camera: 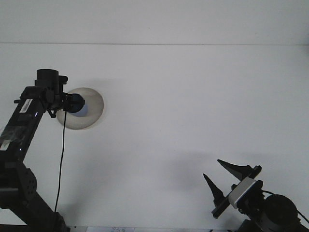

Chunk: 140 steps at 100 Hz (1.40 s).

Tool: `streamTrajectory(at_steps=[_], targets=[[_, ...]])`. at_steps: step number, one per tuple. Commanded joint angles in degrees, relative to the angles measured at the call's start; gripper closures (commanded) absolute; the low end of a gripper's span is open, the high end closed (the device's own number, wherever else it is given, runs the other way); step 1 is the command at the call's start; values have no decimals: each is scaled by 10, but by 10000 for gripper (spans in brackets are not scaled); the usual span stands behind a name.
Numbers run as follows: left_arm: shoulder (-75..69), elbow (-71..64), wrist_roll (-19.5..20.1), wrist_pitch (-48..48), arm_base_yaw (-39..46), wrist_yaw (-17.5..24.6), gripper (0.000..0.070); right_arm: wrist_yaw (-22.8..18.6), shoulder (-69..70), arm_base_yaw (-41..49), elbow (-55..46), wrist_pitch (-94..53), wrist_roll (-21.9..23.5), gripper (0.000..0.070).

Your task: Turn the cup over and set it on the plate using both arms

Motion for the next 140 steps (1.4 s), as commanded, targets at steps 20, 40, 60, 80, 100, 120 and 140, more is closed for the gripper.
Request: streamTrajectory(at_steps=[20,40,60,80,100,120,140], targets=[[30,11,-2,5,-1,5,622,0,3,4,3,5,2,284],[29,55,-31,-31,-1,5,195,0,3,4,3,5,1,284],[14,144,-44,-94,-1,5,197,0,3,4,3,3,1,284],[-65,182,-68,-111,-4,5,197,0,3,4,3,-7,1,284],[-203,179,-76,-125,-6,11,197,1,3,4,3,-11,2,283],[-377,50,-108,-82,-48,47,197,33,3,4,3,-9,35,250],[-567,-217,-156,15,-130,76,197,50,3,4,3,-11,53,192]])
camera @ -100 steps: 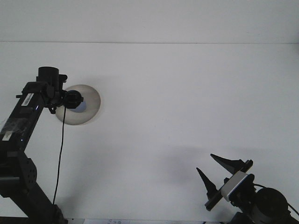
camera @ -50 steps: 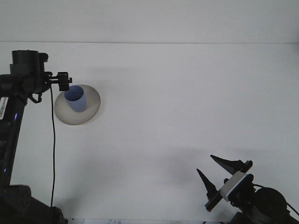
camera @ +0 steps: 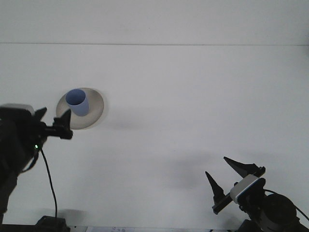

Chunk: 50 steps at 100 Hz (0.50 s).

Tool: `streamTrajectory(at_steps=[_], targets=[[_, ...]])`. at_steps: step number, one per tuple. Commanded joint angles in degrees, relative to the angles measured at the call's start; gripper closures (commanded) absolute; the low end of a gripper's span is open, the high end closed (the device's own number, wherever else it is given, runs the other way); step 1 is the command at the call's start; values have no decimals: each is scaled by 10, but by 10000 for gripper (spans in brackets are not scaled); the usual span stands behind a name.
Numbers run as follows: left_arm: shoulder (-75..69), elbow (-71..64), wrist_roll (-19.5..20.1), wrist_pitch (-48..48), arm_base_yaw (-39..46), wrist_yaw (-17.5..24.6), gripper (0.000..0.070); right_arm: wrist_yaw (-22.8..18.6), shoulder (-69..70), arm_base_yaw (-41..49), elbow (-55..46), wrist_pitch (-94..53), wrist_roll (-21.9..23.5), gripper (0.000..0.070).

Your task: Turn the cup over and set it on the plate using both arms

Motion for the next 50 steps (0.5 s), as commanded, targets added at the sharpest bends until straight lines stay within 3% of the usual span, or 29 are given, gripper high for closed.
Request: streamTrajectory(at_steps=[1,12,29,34,42,50], targets=[[-46,-87,-39,12,-23,24,197,2,3,4,3,4,17,192],[-129,-212,-73,32,-62,44,197,1,3,4,3,4,17,192],[-217,-325,-74,40,-86,44,220,1,3,4,3,3,16,205],[-233,-339,-73,38,-88,44,334,1,3,4,3,3,16,321],[-250,-347,-73,34,-89,44,685,-4,3,4,3,2,16,700],[-260,-347,-73,39,-89,44,690,-4,3,4,3,5,16,693]])
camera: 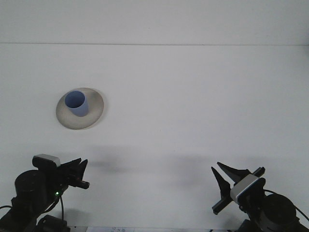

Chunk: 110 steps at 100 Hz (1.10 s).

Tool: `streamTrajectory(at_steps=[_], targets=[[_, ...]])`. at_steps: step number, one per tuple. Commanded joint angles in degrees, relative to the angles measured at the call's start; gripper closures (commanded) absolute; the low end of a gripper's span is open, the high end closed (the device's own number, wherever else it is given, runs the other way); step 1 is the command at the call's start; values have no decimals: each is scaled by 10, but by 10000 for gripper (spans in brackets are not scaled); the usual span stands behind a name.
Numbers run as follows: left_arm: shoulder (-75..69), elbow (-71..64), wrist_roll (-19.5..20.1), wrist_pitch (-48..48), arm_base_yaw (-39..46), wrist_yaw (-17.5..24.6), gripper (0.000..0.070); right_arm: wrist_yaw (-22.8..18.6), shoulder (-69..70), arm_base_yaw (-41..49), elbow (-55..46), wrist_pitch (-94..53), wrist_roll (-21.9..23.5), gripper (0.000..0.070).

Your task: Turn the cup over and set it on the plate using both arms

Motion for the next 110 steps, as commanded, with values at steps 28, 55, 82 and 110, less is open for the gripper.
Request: streamTrajectory(at_steps=[28,55,82,110], targets=[[-30,9,-1,34,-2,-1,684,0,3,4,3,10,4,693],[-44,9,-1,41,-2,-1,684,0,3,4,3,10,4,693],[-53,8,13,66,7,-1,684,0,3,4,3,10,4,693],[-160,-188,155,258,95,-63,684,0,3,4,3,10,4,693]])
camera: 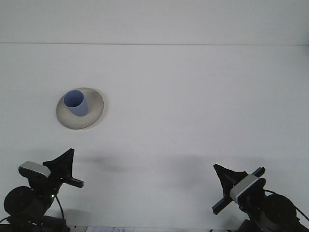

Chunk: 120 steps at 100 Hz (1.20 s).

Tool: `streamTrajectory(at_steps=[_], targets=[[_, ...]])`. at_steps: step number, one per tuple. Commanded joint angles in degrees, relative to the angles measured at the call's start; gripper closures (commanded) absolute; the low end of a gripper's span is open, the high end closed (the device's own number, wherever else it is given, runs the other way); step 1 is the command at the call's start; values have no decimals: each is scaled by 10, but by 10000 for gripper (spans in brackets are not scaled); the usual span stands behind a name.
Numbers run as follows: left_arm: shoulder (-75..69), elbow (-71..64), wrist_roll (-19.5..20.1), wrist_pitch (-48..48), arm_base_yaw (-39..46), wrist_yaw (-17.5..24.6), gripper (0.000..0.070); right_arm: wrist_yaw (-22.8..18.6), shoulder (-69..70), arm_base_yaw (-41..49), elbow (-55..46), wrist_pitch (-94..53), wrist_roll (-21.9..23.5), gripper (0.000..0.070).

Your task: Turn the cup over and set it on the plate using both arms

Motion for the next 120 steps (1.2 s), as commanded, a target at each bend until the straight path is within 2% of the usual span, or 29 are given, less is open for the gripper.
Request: streamTrajectory(at_steps=[1,11,23,37,52,120], targets=[[-26,-63,48,57,17,-35,684,0,3,4,3,8,4,693],[-75,-143,47,98,44,-86,684,0,3,4,3,8,4,693],[-97,-198,47,103,60,-108,684,0,3,4,3,8,4,693],[-97,-235,47,128,64,-108,684,0,3,4,3,7,4,693],[-97,-249,28,168,64,-107,684,0,3,4,3,8,4,693],[-97,-249,28,173,64,-107,684,0,3,4,3,8,4,693]])
